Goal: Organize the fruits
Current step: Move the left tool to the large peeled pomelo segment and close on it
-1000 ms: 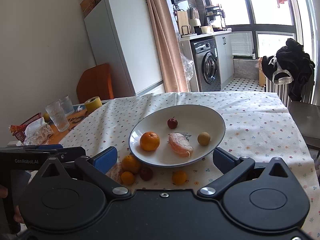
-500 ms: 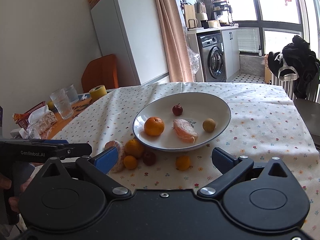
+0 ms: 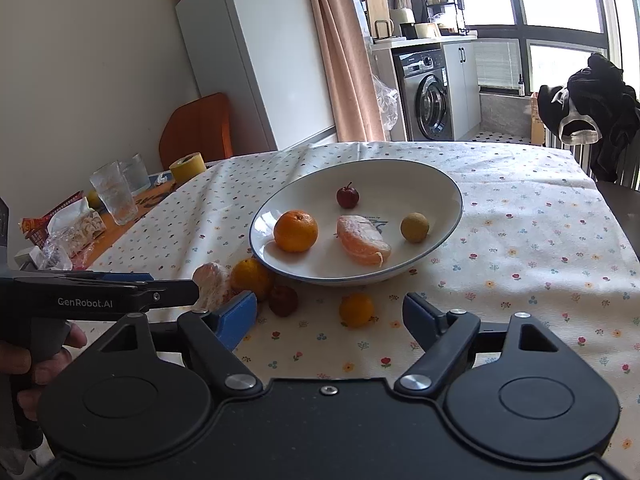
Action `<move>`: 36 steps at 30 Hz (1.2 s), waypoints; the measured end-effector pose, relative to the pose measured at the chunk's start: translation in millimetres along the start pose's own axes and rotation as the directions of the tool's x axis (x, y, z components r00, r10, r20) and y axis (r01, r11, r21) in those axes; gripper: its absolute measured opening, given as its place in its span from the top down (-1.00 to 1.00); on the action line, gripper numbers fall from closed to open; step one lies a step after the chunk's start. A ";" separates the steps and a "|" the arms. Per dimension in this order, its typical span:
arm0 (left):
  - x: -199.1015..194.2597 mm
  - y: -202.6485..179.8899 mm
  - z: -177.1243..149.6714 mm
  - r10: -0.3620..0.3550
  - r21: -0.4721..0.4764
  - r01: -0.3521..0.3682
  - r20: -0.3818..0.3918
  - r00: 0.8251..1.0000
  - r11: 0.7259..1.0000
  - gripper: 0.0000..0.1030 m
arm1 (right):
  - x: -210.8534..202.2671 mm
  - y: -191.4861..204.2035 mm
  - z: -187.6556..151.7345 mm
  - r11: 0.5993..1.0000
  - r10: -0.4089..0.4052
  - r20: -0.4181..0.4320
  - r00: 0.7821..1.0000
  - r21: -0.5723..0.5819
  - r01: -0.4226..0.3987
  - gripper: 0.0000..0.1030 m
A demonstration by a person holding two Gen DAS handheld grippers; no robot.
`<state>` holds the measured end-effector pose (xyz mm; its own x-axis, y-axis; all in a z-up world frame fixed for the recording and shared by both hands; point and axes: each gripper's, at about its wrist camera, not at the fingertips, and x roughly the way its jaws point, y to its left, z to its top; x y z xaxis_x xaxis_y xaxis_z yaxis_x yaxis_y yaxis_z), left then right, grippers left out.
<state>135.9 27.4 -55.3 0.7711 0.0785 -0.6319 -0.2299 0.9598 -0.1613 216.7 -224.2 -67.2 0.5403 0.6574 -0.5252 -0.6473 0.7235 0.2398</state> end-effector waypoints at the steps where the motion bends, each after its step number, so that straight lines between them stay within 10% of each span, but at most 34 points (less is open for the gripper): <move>1: 2.2 0.0 -0.2 0.003 -0.002 -0.003 -0.004 1.000 1.000 -0.52 | 2.9 -1.1 0.1 1.000 -0.002 -0.003 1.000 -0.001 0.002 -0.51; 22: 37.2 -5.4 1.8 0.049 -0.019 -0.050 -0.052 0.997 0.999 -0.30 | 34.3 -10.2 0.9 1.000 0.001 -0.048 0.999 -0.019 -0.002 -0.45; 36: 30.9 4.2 -2.0 0.023 -0.015 -0.024 -0.055 0.998 1.000 -0.28 | 47.9 -2.1 -3.1 0.999 -0.036 -0.109 0.993 -0.044 0.031 0.54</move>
<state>157.6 33.3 -77.1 0.7318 0.0855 -0.6761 -0.2571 0.9534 -0.1577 242.3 -194.9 -95.4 0.5014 0.6046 -0.6189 -0.6532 0.7336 0.1874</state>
